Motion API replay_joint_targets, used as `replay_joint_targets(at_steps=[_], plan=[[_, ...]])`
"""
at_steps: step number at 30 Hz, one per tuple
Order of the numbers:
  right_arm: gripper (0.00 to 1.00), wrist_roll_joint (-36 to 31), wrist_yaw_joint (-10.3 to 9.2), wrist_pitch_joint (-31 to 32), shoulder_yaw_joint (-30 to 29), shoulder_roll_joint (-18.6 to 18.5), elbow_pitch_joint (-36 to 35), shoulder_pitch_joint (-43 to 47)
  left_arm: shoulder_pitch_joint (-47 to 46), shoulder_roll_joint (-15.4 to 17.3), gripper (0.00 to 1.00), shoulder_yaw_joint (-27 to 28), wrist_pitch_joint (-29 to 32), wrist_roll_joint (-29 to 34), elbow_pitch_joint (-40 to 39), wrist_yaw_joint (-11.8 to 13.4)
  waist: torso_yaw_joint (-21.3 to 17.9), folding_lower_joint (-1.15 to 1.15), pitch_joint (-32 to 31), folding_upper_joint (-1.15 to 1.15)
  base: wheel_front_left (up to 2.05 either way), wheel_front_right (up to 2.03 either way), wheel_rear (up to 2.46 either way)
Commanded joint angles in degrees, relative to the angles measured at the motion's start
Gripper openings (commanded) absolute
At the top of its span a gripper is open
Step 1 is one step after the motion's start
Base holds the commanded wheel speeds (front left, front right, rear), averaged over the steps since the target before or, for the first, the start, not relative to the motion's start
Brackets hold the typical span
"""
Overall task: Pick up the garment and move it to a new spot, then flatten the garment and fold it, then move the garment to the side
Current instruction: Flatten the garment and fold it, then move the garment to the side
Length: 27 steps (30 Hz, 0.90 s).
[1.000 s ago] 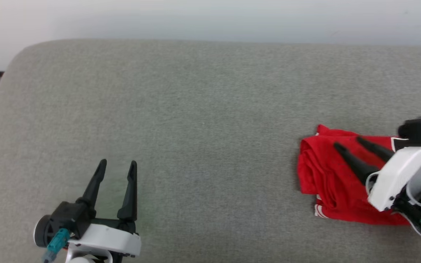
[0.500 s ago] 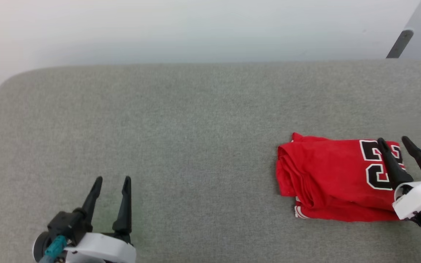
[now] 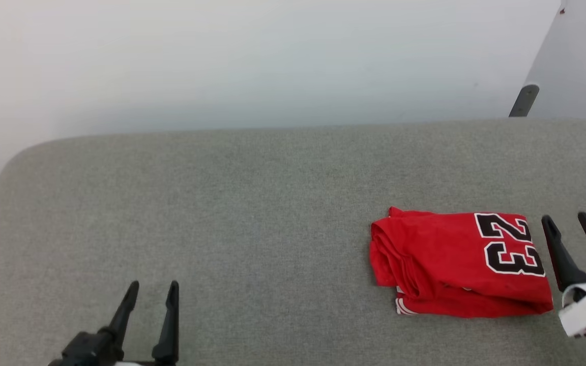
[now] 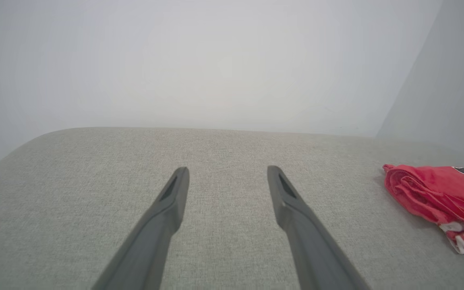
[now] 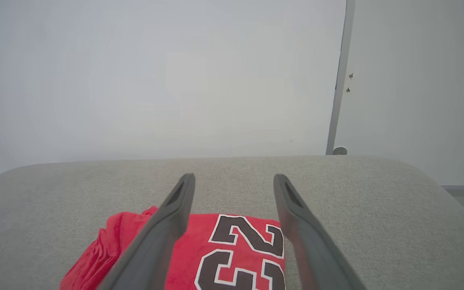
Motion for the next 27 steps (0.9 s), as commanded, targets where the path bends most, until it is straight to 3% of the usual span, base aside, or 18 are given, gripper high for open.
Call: replay_joint_targets(at_steps=[1,14,27], plan=[[1.0,-0.38,-0.04,-0.21,-0.87,0.03,-0.66,1.54,1.1,0.11,1.0,-0.05,0.03,0.22,-0.52,0.03,0.32,0.0,-0.83,0.0,0.0,0.0,0.0],[1.0,-1.91,-0.04,0.1,-7.21,0.44,-8.91,11.8,8.93,-1.54,1.0,2.13,0.03,1.06,-6.4,0.03,0.61,0.0,-1.57,0.0,0.0,0.0,0.0],[1.0,-2.67,-0.04,2.62,-10.34,2.52,-12.62,14.41,8.55,-2.05,1.0,2.54,0.03,2.17,-7.51,0.03,0.6,0.0,-1.11,0.0,0.0,0.0,0.0]])
